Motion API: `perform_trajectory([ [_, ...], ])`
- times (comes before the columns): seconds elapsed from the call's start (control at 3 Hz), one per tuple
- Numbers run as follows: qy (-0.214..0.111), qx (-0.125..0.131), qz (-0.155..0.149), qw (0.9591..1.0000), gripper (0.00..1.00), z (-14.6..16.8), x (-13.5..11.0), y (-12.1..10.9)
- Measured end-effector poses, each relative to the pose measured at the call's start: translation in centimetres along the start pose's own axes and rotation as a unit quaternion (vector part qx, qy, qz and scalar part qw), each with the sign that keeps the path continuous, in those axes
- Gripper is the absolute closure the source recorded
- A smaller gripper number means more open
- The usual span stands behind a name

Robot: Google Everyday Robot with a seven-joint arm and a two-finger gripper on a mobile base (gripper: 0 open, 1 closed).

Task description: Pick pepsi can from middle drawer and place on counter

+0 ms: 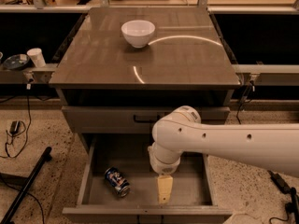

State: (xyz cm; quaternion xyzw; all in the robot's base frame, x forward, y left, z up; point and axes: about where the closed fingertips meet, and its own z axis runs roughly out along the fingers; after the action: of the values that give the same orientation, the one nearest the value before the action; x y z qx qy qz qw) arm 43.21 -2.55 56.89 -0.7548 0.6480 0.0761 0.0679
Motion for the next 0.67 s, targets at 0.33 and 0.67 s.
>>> perform_trajectory([
  [0.33,-0.037,-0.032,-0.006,0.9988,0.0,1.64,-0.6,-0.22],
  [0.67,-0.038,-0.029,-0.01,0.9988,0.0,1.98,-0.66,-1.06],
])
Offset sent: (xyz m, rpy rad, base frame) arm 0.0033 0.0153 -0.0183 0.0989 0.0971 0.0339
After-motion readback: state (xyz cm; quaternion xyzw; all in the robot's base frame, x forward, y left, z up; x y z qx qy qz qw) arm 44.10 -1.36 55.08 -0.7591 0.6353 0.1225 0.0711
